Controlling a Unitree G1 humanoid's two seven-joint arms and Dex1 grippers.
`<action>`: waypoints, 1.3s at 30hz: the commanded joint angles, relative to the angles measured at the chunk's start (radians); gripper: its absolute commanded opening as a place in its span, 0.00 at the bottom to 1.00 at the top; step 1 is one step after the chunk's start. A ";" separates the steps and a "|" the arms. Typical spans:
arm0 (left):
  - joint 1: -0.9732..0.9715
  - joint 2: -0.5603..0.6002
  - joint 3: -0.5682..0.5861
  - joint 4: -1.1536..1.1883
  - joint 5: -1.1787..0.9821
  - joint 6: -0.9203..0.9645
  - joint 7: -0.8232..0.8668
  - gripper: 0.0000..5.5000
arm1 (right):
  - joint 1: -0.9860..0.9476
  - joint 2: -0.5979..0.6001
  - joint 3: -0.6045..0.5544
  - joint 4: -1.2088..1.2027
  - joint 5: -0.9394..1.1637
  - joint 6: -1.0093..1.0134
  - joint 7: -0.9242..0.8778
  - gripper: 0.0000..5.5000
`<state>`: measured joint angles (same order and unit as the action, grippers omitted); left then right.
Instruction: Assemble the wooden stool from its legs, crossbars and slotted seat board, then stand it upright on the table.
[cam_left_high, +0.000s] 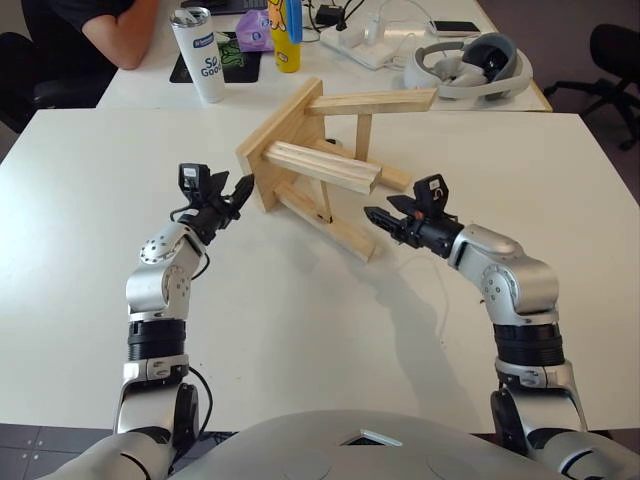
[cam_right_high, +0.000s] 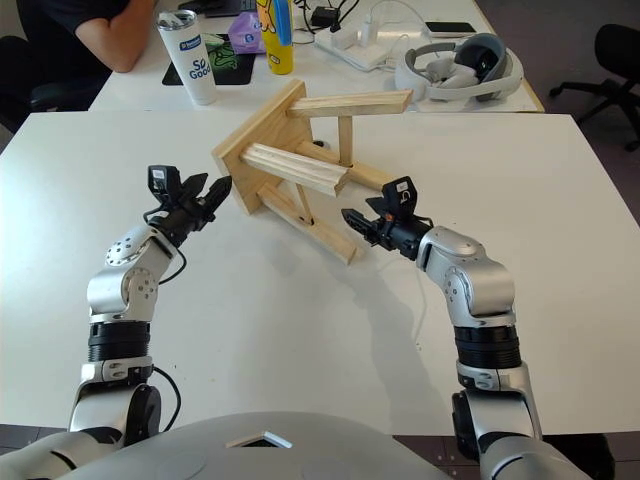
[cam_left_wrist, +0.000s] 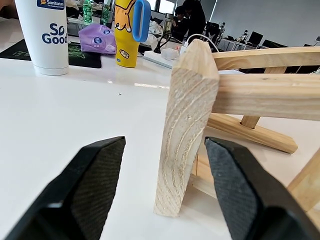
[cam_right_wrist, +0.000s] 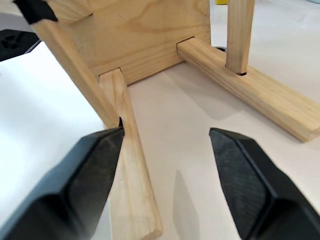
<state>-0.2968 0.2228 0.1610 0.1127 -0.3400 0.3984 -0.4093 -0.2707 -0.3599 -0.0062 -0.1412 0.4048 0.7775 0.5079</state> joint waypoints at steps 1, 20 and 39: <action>-0.035 0.005 -0.015 0.043 0.011 -0.026 -0.014 0.54 | -0.042 0.006 0.019 0.023 -0.002 -0.009 0.014 0.58; -0.099 -0.015 0.000 0.200 -0.039 -0.085 -0.083 0.26 | -0.078 0.030 -0.005 0.085 0.008 -0.045 0.012 0.58; 0.026 -0.234 0.222 0.043 -0.430 0.251 0.102 0.26 | -0.335 0.077 -0.605 0.295 0.496 0.093 -0.257 0.58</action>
<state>-0.2889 0.0242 0.3735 0.1853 -0.7205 0.6101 -0.3392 -0.5961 -0.2875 -0.5918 0.1324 0.8829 0.8681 0.2873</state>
